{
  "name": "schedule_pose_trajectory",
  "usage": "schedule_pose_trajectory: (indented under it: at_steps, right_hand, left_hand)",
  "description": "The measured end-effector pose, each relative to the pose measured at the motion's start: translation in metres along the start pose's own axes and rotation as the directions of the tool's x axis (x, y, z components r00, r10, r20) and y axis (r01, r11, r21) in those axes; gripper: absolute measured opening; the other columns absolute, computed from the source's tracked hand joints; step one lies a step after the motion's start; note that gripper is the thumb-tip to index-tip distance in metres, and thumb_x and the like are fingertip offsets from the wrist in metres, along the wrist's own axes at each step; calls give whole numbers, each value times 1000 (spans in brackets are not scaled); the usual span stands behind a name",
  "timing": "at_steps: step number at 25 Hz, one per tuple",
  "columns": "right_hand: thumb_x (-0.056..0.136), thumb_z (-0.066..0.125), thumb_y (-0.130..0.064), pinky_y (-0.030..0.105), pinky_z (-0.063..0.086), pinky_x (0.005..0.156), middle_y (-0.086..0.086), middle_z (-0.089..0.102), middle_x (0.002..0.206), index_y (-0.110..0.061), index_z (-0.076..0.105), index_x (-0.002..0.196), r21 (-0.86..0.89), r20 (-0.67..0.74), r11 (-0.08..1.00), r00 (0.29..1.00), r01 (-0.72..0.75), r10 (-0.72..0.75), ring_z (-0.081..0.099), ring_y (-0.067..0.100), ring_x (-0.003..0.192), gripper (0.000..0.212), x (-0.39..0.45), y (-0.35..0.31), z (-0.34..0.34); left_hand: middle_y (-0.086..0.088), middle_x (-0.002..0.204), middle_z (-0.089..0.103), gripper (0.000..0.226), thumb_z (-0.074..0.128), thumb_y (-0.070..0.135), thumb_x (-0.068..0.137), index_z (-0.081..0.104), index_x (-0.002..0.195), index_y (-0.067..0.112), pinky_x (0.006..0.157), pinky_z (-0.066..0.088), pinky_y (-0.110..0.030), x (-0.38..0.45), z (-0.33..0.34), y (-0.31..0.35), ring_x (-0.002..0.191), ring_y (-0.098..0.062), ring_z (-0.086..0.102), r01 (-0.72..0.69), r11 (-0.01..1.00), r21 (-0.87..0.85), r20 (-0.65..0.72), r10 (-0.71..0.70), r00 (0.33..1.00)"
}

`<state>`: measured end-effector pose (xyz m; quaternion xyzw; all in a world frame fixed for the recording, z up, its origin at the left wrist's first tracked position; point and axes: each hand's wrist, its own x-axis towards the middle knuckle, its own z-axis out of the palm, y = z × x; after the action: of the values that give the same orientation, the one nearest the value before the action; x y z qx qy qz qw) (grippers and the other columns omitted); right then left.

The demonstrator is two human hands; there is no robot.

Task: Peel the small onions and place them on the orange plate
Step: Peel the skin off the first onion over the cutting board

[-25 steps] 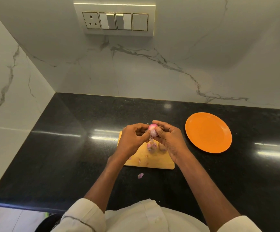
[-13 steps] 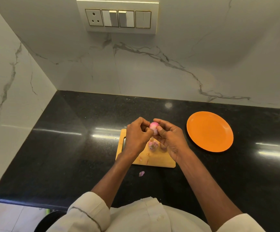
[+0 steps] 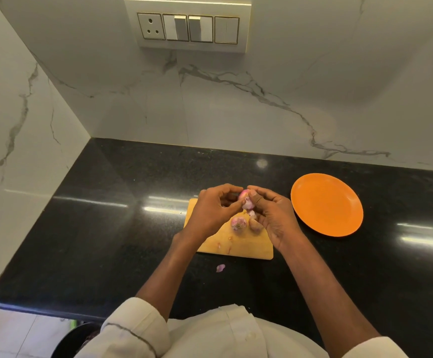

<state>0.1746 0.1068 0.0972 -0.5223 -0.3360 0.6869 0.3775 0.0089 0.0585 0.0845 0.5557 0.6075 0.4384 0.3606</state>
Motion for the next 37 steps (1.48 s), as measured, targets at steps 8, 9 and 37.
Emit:
schedule_pose_trajectory:
  at_steps: [8, 9, 37]
  right_hand:
    - [93, 78, -10, 45, 64, 92, 7, 81, 104, -14, 81, 107, -125, -9, 990, 998, 63, -65, 77, 24, 104, 15, 5, -2, -4]
    - [93, 78, -10, 44, 64, 91, 6, 81, 103, -15, 81, 106, -140, -11, 988, 998, 66, -68, 77, 24, 104, 14, 6, -1, -5]
    - [100, 65, -4, 35, 62, 86, 17, 75, 123, -9, 71, 127, 171, 134, 982, 989, -86, 63, 75, 30, 114, 28, -3, -6, -7]
  left_hand:
    - [4, 88, 73, 17, 78, 26, 97, 70, 109, 17, 72, 64, -36, 2, 22, 8, 78, -9, 71, -4, 953, 303, -97, 35, 995]
    - [4, 87, 72, 15, 78, 24, 97, 70, 107, 18, 71, 63, -36, 4, 24, 8, 76, -10, 70, 17, 953, 304, -122, 21, 992]
    - [1, 106, 80, 26, 86, 18, 91, 78, 115, 14, 94, 65, -45, 0, 17, -4, 102, -18, 77, 84, 971, -224, -141, -118, 983]
